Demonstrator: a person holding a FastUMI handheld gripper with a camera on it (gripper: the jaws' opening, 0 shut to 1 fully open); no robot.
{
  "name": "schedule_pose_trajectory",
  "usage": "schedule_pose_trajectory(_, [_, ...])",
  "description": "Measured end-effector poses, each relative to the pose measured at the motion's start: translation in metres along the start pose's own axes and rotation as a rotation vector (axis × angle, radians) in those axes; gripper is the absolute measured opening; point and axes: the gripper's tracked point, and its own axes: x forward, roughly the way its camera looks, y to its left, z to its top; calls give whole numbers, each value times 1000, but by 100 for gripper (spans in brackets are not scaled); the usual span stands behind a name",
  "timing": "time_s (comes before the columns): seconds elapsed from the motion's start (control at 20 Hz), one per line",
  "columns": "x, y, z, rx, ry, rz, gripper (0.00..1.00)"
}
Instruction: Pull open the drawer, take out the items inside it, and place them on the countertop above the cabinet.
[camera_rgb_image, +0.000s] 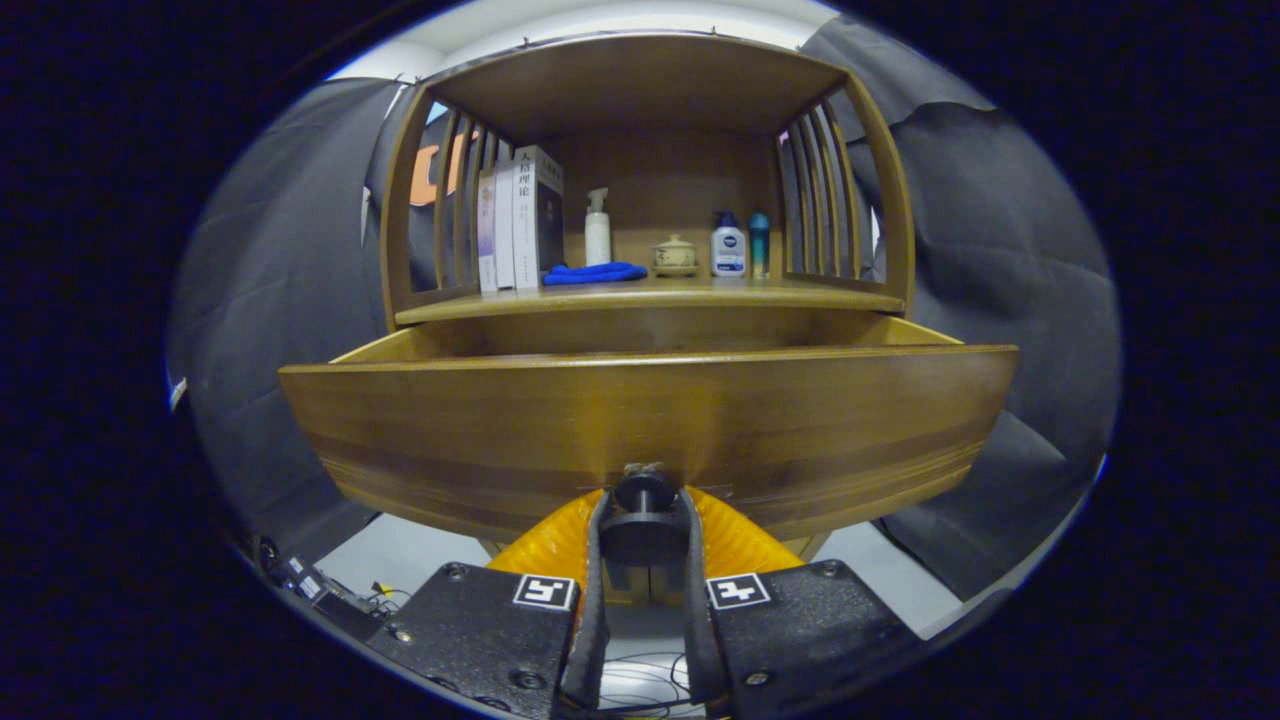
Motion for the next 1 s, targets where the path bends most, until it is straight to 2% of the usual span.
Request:
schedule_pose_trajectory(0.8, [4, -1, -5, -21, 16, 14, 35])
schedule_pose_trajectory(0.9, [2, -3, -5, -15, 8, 25, 40])
schedule_pose_trajectory(1.0, [-4, -5, -4, -30, -13, 18, 50])
